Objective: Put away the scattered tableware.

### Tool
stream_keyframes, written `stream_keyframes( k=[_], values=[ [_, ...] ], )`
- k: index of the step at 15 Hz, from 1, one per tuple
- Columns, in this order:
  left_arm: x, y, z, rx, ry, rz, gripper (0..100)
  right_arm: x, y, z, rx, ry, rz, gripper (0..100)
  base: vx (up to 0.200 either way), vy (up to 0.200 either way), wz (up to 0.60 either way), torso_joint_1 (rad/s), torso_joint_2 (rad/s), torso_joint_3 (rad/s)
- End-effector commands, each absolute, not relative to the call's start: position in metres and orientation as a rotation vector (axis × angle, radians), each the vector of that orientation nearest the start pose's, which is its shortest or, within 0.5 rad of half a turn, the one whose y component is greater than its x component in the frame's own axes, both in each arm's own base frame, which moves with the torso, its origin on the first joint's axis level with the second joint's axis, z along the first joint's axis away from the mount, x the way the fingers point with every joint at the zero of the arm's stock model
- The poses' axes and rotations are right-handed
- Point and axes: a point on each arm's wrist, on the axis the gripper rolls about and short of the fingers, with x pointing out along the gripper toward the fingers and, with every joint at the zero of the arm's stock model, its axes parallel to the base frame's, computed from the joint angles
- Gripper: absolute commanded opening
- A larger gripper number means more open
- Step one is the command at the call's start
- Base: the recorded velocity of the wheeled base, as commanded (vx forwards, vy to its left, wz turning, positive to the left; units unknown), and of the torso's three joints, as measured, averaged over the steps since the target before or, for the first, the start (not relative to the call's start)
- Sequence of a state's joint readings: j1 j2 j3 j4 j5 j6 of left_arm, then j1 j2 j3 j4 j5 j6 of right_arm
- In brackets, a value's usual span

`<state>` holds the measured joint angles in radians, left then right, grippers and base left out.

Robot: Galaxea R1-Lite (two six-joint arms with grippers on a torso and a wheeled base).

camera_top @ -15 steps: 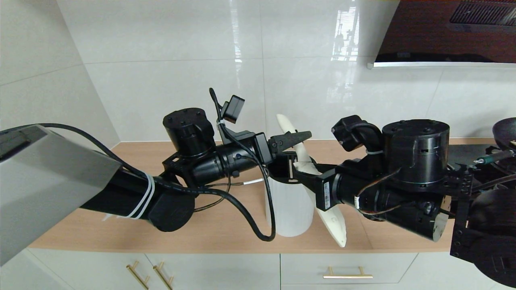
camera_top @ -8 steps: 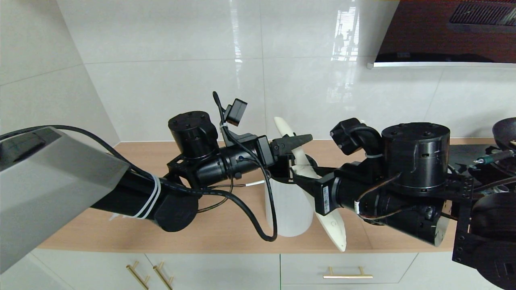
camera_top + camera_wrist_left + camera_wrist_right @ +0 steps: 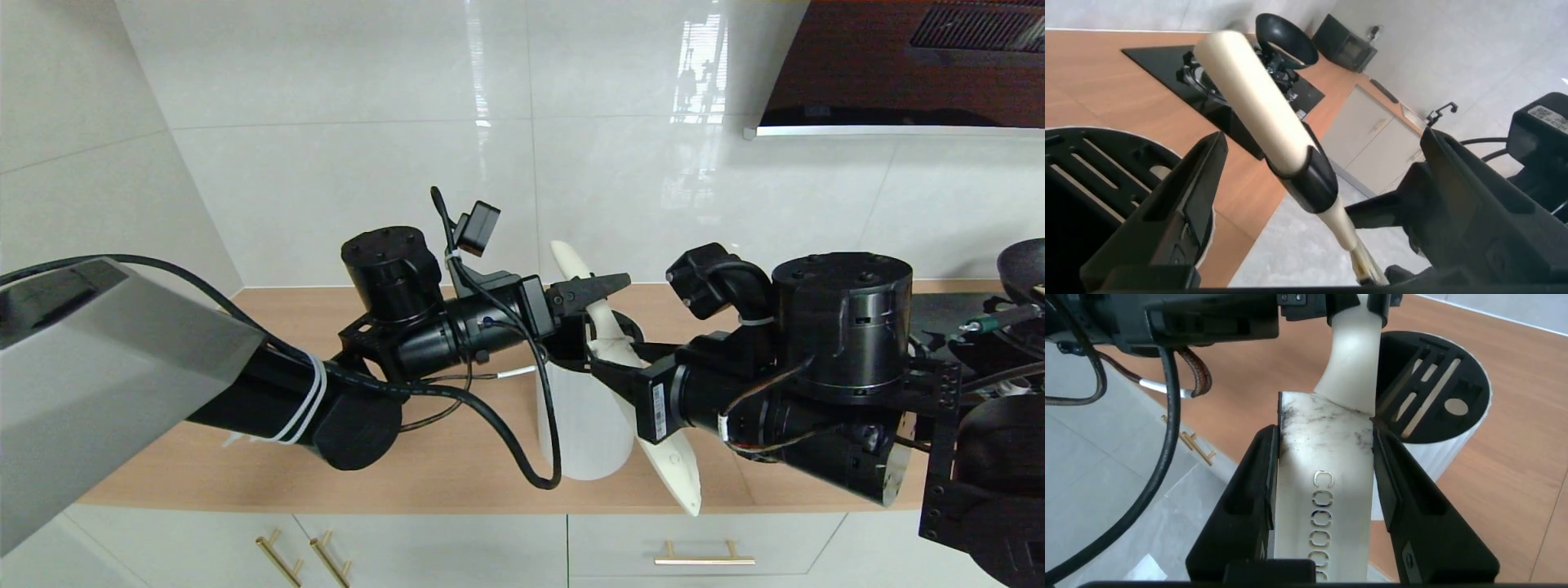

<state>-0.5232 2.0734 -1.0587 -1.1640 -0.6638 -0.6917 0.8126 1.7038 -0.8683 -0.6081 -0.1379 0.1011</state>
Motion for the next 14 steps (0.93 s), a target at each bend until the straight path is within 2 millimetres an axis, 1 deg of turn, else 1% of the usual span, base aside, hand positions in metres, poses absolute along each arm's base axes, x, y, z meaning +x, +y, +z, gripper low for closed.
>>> stream_keyframes(
  k=[1, 11, 13, 14],
  values=[
    [0.337, -0.21, 0.169, -0.595, 0.256, -1.189, 0, 0.217, 0.225, 0.196, -0.005, 0.232, 0.661, 0, 0.0, 0.0, 0.0, 0.0, 0.0, 0.0],
    [0.337, -0.21, 0.17, -0.593, 0.252, -1.19, 0, 0.217, 0.225, 0.196, 0.005, 0.21, 0.661, 0, 0.0, 0.0, 0.0, 0.0, 0.0, 0.0],
    [0.336, -0.209, 0.175, -0.593, 0.239, -1.191, 0, 0.217, 0.224, 0.197, 0.007, 0.205, 0.662, 0, 0.0, 0.0, 0.0, 0.0, 0.0, 0.0],
    [0.335, -0.2, 0.185, -0.591, 0.206, -1.18, 0, 0.213, 0.221, 0.204, 0.02, 0.177, 0.661, 0, 0.0, 0.0, 0.0, 0.0, 0.0, 0.0]
  ],
)
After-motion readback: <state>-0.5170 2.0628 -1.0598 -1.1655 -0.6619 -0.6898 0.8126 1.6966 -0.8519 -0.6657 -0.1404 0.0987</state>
